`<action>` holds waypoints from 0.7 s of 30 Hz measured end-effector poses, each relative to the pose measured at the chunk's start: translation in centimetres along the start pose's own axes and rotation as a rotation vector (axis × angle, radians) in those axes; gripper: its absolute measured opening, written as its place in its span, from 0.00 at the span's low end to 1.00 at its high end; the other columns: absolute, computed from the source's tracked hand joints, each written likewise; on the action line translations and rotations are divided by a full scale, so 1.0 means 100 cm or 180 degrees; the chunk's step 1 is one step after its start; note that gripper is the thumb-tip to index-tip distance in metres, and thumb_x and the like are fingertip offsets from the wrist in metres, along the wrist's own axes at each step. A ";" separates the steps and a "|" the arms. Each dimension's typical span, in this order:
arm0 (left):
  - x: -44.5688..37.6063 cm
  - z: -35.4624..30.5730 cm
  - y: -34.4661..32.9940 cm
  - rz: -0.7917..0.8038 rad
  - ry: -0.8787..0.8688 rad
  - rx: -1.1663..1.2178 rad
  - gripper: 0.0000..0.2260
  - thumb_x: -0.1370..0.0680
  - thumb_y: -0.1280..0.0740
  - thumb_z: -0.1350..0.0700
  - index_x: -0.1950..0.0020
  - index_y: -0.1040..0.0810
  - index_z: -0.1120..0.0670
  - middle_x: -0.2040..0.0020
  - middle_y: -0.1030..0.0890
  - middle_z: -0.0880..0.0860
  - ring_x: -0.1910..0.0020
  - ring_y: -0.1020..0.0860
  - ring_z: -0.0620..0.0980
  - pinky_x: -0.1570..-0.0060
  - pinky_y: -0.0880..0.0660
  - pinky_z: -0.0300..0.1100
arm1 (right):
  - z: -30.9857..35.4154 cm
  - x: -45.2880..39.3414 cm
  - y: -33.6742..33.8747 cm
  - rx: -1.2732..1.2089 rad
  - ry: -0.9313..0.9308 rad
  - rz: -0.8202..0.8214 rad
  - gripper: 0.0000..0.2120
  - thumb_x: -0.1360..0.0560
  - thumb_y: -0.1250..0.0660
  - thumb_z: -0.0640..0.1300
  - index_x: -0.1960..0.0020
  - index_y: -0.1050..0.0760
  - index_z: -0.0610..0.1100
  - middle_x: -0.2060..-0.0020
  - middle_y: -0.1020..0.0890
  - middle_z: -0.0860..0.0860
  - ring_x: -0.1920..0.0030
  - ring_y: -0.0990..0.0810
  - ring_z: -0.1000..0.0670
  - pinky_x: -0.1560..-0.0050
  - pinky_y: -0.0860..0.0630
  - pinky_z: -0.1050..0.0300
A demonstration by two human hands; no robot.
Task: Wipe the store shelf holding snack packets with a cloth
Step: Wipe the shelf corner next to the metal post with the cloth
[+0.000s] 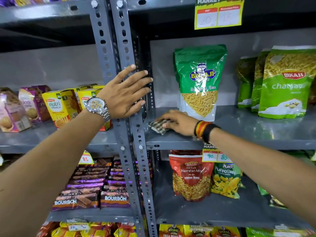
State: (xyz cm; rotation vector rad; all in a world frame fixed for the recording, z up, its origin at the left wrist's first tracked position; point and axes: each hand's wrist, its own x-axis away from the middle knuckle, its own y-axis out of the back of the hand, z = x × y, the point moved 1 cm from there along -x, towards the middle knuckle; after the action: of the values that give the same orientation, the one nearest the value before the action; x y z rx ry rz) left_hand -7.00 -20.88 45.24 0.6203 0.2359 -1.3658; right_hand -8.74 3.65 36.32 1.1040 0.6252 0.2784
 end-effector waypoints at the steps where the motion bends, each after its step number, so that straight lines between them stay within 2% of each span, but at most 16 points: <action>1: 0.000 0.000 -0.001 -0.0007 -0.0010 -0.0013 0.23 0.16 0.48 0.46 0.28 0.26 0.57 0.23 0.32 0.58 0.20 0.40 0.59 0.21 0.50 0.62 | -0.003 -0.013 -0.007 0.0028 -0.0039 0.0004 0.15 0.22 0.38 0.51 0.36 0.27 0.59 0.49 0.24 0.57 0.42 0.27 0.50 0.34 0.34 0.42; 4: 0.001 0.002 -0.004 -0.0050 -0.0030 -0.0039 0.23 0.16 0.48 0.46 0.28 0.26 0.57 0.22 0.32 0.58 0.20 0.40 0.59 0.21 0.51 0.61 | -0.014 -0.029 -0.020 0.0034 -0.0114 0.0158 0.17 0.23 0.40 0.55 0.35 0.30 0.63 0.43 0.25 0.54 0.36 0.27 0.48 0.33 0.35 0.36; 6: 0.001 0.002 -0.004 -0.0079 -0.0036 -0.0028 0.23 0.16 0.48 0.46 0.28 0.26 0.57 0.23 0.32 0.58 0.20 0.40 0.59 0.21 0.52 0.61 | -0.018 -0.019 -0.016 0.0001 -0.0080 0.0286 0.17 0.22 0.40 0.56 0.34 0.31 0.62 0.41 0.26 0.54 0.35 0.28 0.48 0.32 0.35 0.38; 9: 0.001 0.002 -0.002 -0.0059 -0.0046 0.0014 0.23 0.15 0.49 0.46 0.28 0.27 0.58 0.22 0.32 0.58 0.20 0.41 0.59 0.21 0.52 0.62 | -0.016 0.023 0.003 -0.0216 0.0044 0.0529 0.16 0.21 0.39 0.52 0.33 0.29 0.59 0.40 0.25 0.52 0.37 0.27 0.51 0.32 0.33 0.48; 13: 0.000 0.001 0.000 -0.0049 0.0005 0.0047 0.23 0.16 0.49 0.47 0.28 0.27 0.58 0.23 0.32 0.58 0.20 0.41 0.59 0.21 0.51 0.62 | -0.014 0.093 0.045 -0.0537 -0.0066 0.0947 0.16 0.21 0.37 0.47 0.34 0.26 0.52 0.44 0.21 0.59 0.43 0.23 0.61 0.40 0.29 0.67; 16: 0.000 -0.001 0.000 0.0007 0.0029 0.0035 0.23 0.16 0.49 0.46 0.27 0.27 0.57 0.23 0.32 0.58 0.20 0.41 0.59 0.21 0.50 0.63 | -0.025 0.106 0.072 -0.0856 -0.0237 0.0565 0.14 0.22 0.37 0.41 0.37 0.25 0.50 0.45 0.19 0.56 0.47 0.22 0.66 0.45 0.29 0.73; 18: -0.001 -0.001 0.002 0.0057 0.0018 0.0038 0.24 0.15 0.49 0.46 0.27 0.28 0.57 0.23 0.31 0.58 0.20 0.41 0.59 0.22 0.49 0.63 | -0.036 0.091 0.075 -0.0715 -0.0290 0.0022 0.14 0.22 0.37 0.41 0.38 0.25 0.53 0.44 0.20 0.52 0.45 0.22 0.60 0.40 0.28 0.62; 20: -0.001 -0.001 0.004 0.0077 0.0021 0.0040 0.24 0.15 0.49 0.46 0.26 0.28 0.57 0.23 0.31 0.59 0.20 0.41 0.60 0.22 0.49 0.64 | -0.047 0.070 0.061 -0.0238 -0.0423 -0.0219 0.14 0.22 0.36 0.44 0.38 0.23 0.53 0.42 0.20 0.49 0.41 0.23 0.51 0.35 0.29 0.46; 21: -0.001 -0.001 0.005 0.0069 0.0022 0.0041 0.24 0.15 0.49 0.46 0.27 0.28 0.57 0.23 0.31 0.59 0.20 0.40 0.60 0.22 0.48 0.64 | -0.049 0.063 0.051 0.0004 -0.0604 -0.0256 0.14 0.22 0.36 0.45 0.38 0.23 0.55 0.41 0.21 0.50 0.40 0.24 0.49 0.35 0.32 0.41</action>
State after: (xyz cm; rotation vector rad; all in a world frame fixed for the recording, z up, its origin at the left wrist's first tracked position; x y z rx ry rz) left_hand -6.55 -20.74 45.32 0.6368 0.2255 -1.3453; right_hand -6.18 12.73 37.28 1.0892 0.4993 0.1023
